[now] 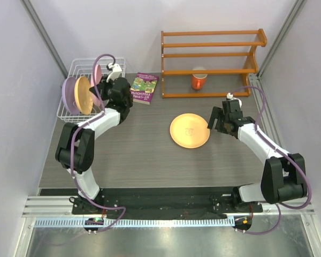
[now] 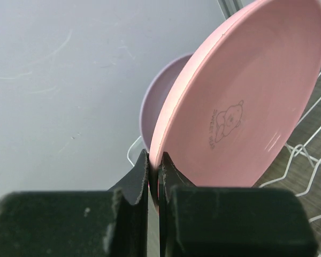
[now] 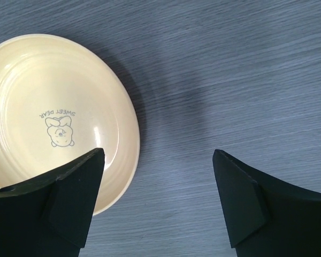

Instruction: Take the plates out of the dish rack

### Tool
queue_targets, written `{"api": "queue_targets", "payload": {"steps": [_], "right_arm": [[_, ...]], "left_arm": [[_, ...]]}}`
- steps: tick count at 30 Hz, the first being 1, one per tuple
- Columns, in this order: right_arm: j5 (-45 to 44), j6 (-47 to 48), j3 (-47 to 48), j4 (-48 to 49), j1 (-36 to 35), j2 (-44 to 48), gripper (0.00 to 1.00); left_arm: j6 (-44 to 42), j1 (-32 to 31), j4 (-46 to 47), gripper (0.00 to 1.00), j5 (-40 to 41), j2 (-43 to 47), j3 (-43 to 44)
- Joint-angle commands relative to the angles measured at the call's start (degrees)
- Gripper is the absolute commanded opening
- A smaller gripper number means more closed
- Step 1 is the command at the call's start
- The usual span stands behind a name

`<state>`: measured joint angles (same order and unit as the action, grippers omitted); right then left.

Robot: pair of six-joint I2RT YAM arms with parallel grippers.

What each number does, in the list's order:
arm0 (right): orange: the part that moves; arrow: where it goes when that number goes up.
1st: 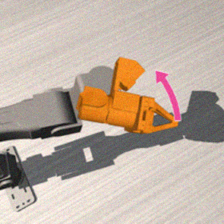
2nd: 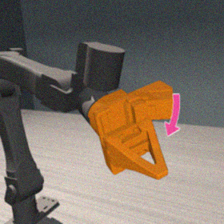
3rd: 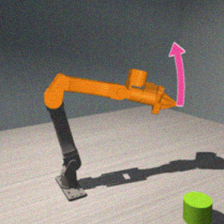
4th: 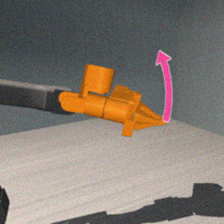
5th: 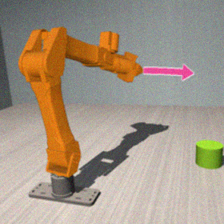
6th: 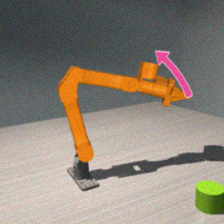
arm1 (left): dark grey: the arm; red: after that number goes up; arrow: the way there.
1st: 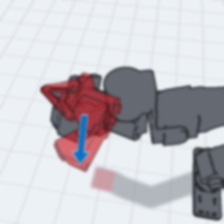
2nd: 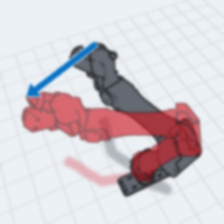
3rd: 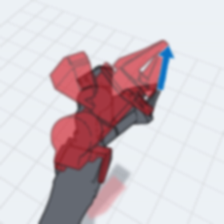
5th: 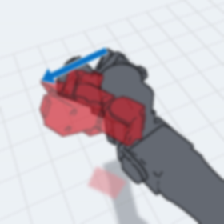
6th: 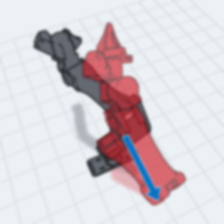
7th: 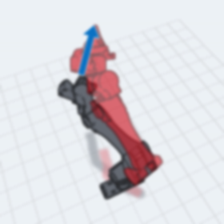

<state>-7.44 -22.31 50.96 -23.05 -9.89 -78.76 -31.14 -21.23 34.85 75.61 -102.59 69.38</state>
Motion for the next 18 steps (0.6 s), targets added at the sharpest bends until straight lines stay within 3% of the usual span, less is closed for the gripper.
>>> {"api": "queue_targets", "payload": {"steps": [1,6,7,8,10,11,12,13,16,18], "right_arm": [[-4.1,1.2,1.0,-1.6,0.1,5.8,0.92],[-4.1,2.8,2.7,-2.1,0.2,9.8,0.93],[-3.4,3.0,3.3,-2.2,0.2,10.2,0.94],[-2.4,3.1,4.1,-2.2,0.2,10.4,0.94],[1.4,3.0,5.1,-1.2,0.2,11.0,0.94],[3.1,2.8,5.2,-0.4,0.2,11.2,0.94],[6.1,2.6,5.2,0.5,0.2,11.4,0.94],[6.6,1.8,5.2,2.2,0.3,11.8,0.94],[12.4,0.3,5.2,5.6,0.1,12.0,0.93],[14.2,-0.5,5.3,7.2,0.1,12.0,0.94]], "left_arm": [[-12.6,-1.8,15.9,0.0,5.7,3.5,3.6],[-12.7,-6.9,12.2,0.0,4.9,8.3,3.7],[-11.1,-7.9,10.2,0.0,4.5,9.0,3.7],[-8.4,-10.0,2.5,0.0,4.3,9.7,4.3],[8.9,-12.2,-12.4,0.0,0.4,12.3,6.3],[16.6,-13.5,-33.2,0.0,-2.5,13.4,9.6],[26.0,-13.6,-41.4,0.0,-8.4,14.3,11.1],[36.6,-13.5,-46.5,0.0,-17.0,16.2,12.0],[46.4,-13.6,-51.4,0.0,-34.8,18.8,10.7],[49.9,-13.6,-52.8,0.0,-40.5,19.1,9.9]]}}
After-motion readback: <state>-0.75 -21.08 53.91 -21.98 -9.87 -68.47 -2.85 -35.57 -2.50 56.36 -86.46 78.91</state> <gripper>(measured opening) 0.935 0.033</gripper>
